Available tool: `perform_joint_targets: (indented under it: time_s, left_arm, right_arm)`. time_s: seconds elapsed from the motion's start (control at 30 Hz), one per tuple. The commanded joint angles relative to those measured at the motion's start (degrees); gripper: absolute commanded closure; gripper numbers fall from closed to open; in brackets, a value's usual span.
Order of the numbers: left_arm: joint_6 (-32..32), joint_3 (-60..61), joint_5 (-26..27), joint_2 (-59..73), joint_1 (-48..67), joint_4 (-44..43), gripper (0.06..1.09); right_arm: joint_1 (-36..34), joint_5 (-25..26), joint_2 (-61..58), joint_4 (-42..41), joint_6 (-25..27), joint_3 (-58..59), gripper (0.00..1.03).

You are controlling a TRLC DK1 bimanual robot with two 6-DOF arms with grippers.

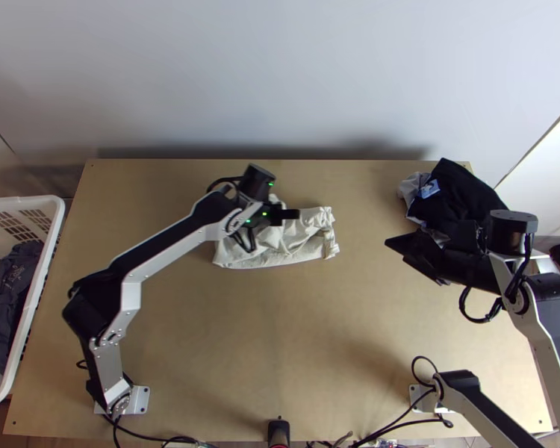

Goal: Fold the t-shirt

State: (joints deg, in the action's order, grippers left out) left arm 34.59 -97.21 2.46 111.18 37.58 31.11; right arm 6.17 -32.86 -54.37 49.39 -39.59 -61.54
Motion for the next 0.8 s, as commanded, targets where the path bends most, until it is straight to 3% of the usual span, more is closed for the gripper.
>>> perform_joint_targets:
  time_s: [0.0,0.47,0.5,0.57,0.6,0.77]
  left_arm:
    - [2.33,-6.68,0.00,4.84,3.99,0.00,1.05]
    - [3.29,-21.97,0.00,21.10,7.50,-0.26,1.03]
    - [3.38,-23.82,0.27,22.59,7.59,0.18,0.83]
    - [4.87,-27.33,0.44,25.06,7.77,2.11,0.06]
    - [5.23,-28.56,0.27,25.85,7.77,2.20,0.10]
    - [8.92,-30.94,0.00,26.64,7.50,1.05,0.10]
  right_arm:
    - [-0.64,-0.01,1.81,0.01,0.22,2.39,0.04]
    - [-1.16,0.17,5.85,1.15,0.31,5.73,0.04]
    - [-1.16,0.08,6.03,1.24,0.31,5.90,0.04]
    - [-1.16,0.08,6.47,1.24,0.22,6.17,0.04]
    - [-1.16,0.08,6.56,1.24,0.22,6.26,0.04]
    - [-1.16,-0.01,7.26,1.24,0.13,7.13,0.04]
